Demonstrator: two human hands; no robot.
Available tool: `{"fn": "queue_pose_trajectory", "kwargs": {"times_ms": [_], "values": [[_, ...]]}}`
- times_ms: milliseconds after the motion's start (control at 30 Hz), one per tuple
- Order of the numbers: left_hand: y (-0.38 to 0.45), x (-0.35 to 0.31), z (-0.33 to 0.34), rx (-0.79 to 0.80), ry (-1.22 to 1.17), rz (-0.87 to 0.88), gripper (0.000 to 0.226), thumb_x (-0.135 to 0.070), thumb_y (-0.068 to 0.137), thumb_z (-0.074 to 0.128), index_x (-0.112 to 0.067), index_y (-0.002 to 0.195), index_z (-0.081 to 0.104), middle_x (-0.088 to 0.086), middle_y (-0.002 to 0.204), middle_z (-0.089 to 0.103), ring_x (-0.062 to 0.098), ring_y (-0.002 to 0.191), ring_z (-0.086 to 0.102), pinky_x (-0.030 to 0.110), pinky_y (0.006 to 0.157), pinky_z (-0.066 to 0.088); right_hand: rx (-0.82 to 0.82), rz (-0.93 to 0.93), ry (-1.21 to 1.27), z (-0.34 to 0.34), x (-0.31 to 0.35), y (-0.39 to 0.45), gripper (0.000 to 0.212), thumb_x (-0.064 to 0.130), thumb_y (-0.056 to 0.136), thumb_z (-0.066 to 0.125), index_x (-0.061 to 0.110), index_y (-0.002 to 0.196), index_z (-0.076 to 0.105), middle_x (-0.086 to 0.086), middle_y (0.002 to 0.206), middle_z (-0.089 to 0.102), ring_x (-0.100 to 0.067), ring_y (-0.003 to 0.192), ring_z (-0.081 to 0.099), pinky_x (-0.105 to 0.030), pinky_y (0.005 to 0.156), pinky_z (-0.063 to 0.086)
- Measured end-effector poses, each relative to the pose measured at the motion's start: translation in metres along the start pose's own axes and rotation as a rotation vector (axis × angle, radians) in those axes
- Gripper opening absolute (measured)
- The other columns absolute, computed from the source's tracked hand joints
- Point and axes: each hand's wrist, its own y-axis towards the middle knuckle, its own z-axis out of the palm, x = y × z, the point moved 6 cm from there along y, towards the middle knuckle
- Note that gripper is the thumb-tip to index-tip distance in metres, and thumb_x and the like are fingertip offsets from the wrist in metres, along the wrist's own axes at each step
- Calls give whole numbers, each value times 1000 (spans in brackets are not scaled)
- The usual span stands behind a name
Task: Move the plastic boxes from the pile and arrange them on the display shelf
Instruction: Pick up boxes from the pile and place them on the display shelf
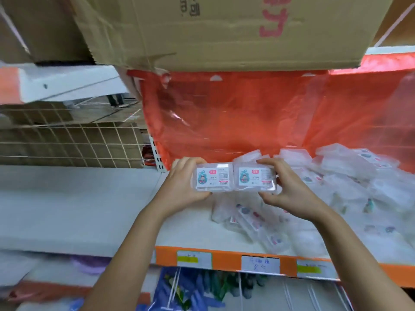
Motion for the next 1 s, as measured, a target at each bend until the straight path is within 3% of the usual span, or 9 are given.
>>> {"fn": "queue_pose_trajectory", "kwargs": {"times_ms": [67, 167, 333, 467, 633, 1000], "values": [[-27, 21, -27, -40, 32, -43, 71, -52, 59, 59, -20, 121, 51, -11, 111, 43, 5, 103, 32, 14, 86, 25, 61, -39, 35, 28, 24, 10, 64, 5, 76, 70, 35, 124, 38, 7, 120, 43, 4, 107, 46, -14, 84, 45], [-74, 55, -71, -68, 57, -142, 68, -37, 65, 76, -18, 124, 49, -9, 115, 42, 5, 108, 32, 14, 90, 25, 123, -130, 89, 75, 68, 21, 62, 11, 76, 71, 39, 121, 39, 7, 119, 45, 0, 108, 48, -18, 87, 45], [-157, 112, -147, -125, 126, -270, 71, -31, 65, 84, -18, 126, 49, -6, 119, 45, 7, 111, 32, 19, 98, 30, 203, -226, 203, 165, 149, 31, 56, 28, 68, 67, 41, 117, 41, 13, 117, 45, -6, 108, 50, -22, 87, 47], [-222, 150, -208, -165, 143, -368, 72, -35, 67, 83, -21, 127, 46, -13, 114, 39, 5, 113, 30, 11, 89, 23, 280, -287, 281, 236, 211, 36, 57, 40, 62, 62, 42, 116, 43, 20, 119, 44, -6, 110, 51, -23, 89, 48], [-293, 201, -269, -201, 171, -464, 73, -38, 66, 83, -20, 127, 47, -9, 118, 43, 8, 117, 34, 14, 88, 24, 381, -379, 318, 313, 282, 46, 57, 41, 63, 65, 53, 114, 43, 26, 119, 43, -6, 111, 51, -20, 87, 48], [-375, 324, -369, -292, 261, -602, 74, -39, 66, 83, -21, 129, 48, -6, 118, 46, 6, 111, 33, 24, 95, 32, 518, -477, 346, 465, 392, 114, 58, 26, 68, 73, 29, 120, 45, 18, 117, 47, 4, 102, 50, -7, 77, 41]]}}
